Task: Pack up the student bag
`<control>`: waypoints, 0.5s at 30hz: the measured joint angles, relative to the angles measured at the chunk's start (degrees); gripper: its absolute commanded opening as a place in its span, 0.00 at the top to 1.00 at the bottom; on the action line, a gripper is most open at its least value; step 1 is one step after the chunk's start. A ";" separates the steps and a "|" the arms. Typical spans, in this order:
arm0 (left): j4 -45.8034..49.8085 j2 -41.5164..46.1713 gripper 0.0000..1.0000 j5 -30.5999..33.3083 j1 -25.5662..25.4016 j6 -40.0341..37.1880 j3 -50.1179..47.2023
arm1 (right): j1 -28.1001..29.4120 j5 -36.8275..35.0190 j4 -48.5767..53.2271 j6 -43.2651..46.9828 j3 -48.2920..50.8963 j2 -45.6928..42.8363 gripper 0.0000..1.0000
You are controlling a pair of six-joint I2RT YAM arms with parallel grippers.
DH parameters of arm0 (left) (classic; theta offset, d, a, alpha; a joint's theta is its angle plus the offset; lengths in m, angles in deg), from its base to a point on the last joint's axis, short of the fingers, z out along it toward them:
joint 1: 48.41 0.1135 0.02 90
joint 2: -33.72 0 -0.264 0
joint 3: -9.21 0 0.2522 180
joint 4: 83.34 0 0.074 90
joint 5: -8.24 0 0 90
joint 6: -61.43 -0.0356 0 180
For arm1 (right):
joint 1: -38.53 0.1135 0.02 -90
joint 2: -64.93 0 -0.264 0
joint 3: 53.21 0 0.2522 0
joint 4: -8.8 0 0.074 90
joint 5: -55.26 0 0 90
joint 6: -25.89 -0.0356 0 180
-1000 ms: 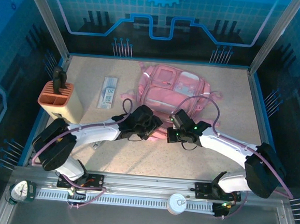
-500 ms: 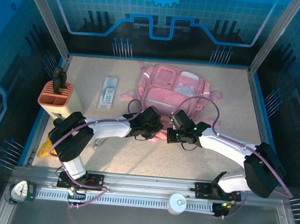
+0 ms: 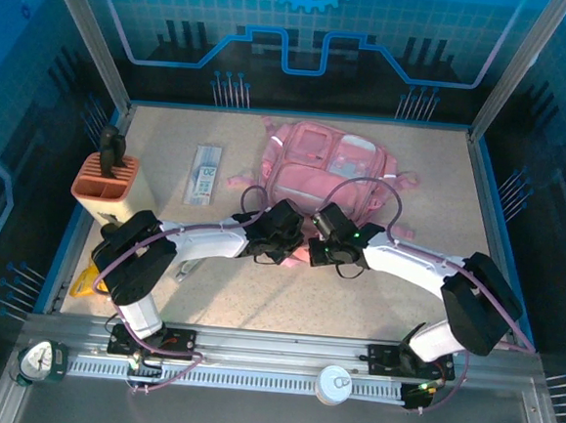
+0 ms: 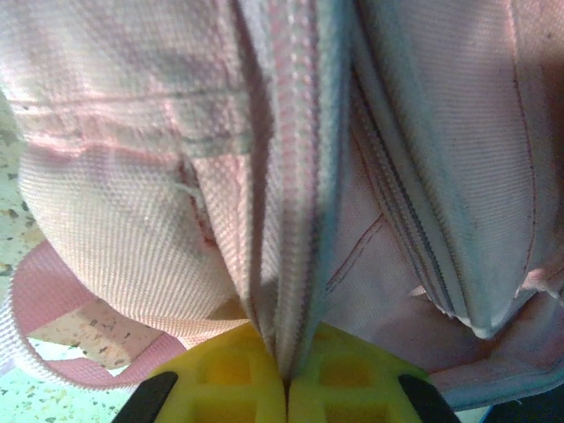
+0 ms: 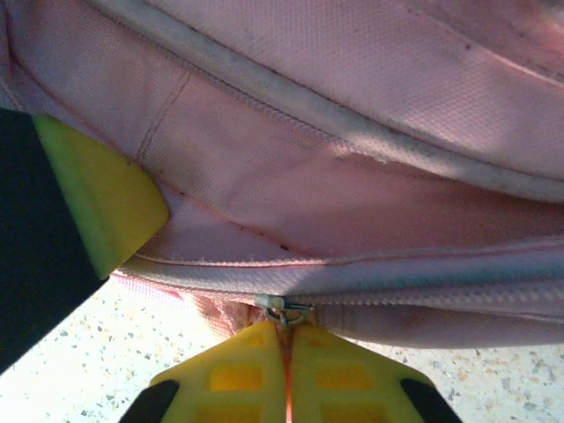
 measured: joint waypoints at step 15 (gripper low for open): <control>0.48 0.33 1.00 0.66 0.11 -1.86 0.02 | 0.33 -1.44 -0.31 -0.26 -0.81 1.88 1.00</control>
